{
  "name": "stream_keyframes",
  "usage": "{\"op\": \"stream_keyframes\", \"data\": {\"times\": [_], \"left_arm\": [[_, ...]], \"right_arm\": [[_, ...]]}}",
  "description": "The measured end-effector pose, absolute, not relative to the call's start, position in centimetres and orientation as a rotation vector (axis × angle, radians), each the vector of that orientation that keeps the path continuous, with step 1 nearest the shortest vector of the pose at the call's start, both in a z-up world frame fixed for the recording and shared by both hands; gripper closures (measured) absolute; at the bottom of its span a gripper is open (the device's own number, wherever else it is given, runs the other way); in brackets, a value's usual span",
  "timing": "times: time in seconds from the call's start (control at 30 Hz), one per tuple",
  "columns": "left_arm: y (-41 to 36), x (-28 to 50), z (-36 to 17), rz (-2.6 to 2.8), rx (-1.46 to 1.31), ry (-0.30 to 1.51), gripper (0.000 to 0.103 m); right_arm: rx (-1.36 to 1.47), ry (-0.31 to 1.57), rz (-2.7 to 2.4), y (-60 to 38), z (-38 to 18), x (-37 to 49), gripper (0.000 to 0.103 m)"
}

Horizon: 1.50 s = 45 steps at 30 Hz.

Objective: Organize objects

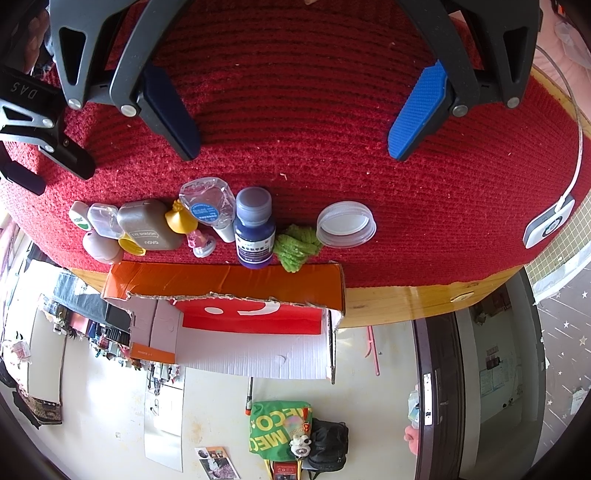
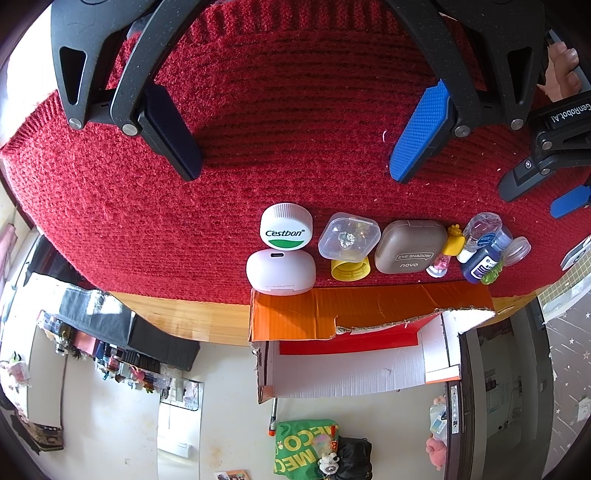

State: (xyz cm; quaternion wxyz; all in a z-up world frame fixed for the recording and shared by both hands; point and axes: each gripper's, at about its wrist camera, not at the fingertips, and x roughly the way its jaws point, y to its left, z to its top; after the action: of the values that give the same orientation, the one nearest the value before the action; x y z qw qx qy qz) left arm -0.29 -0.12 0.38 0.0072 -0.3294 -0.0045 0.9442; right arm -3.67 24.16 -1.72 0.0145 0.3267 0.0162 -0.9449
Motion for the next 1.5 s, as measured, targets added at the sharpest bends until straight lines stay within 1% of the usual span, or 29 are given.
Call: {"op": "stream_keyframes", "data": {"times": [0.1, 0.3, 0.53, 0.7, 0.8, 0.9, 1.1, 1.17, 1.2, 1.37, 1.4, 1.5], "left_arm": [[-0.4, 0.0, 0.8, 2.944, -1.039, 0.003, 0.000], [-2.0, -0.8, 2.0, 2.944, -1.039, -0.029, 0.000], [-3.9, -2.4, 3.1, 2.932, -1.063, -0.038, 0.000], [-5.3, -3.9, 3.7, 2.917, -1.085, -0.007, 0.000], [-6.1, -4.9, 3.6, 2.882, -1.129, -0.016, 0.003], [-6.7, -5.8, 3.1, 2.839, -1.179, -0.018, 0.009], [-6.5, -6.9, 2.1, 2.766, -1.237, 0.050, 0.016], [-6.3, -7.2, 1.9, 2.751, -1.248, 0.066, 0.019], [-6.2, -7.3, 1.8, 2.745, -1.250, 0.076, 0.019], [-5.8, -7.7, 1.8, 2.727, -1.243, 0.088, 0.021], [-5.8, -7.8, 1.8, 2.723, -1.241, 0.086, 0.022], [-5.7, -7.7, 1.9, 2.707, -1.225, 0.072, 0.033]], "right_arm": [[1.033, 0.026, -2.925, 24.4, -1.6, -3.7, 0.000], [1.026, -0.025, -2.903, 25.6, -0.7, -3.6, 0.000], [0.990, 0.030, -2.959, 26.1, 0.8, -4.7, 0.000], [1.023, 0.092, -2.969, 26.7, 0.9, -5.9, 0.000], [1.061, 0.122, -2.953, 27.1, 0.6, -6.5, 0.000], [1.086, 0.129, -2.940, 27.5, 0.1, -6.8, 0.002], [1.134, 0.143, -2.911, 27.5, -0.3, -7.4, 0.010], [1.145, 0.141, -2.895, 27.4, -0.4, -7.7, 0.016], [1.147, 0.140, -2.891, 27.5, -0.4, -7.7, 0.017], [1.146, 0.133, -2.867, 27.3, -0.4, -8.1, 0.030], [1.143, 0.130, -2.862, 27.2, -0.4, -8.1, 0.032], [1.133, 0.114, -2.847, 27.0, -0.4, -8.2, 0.043]]}}
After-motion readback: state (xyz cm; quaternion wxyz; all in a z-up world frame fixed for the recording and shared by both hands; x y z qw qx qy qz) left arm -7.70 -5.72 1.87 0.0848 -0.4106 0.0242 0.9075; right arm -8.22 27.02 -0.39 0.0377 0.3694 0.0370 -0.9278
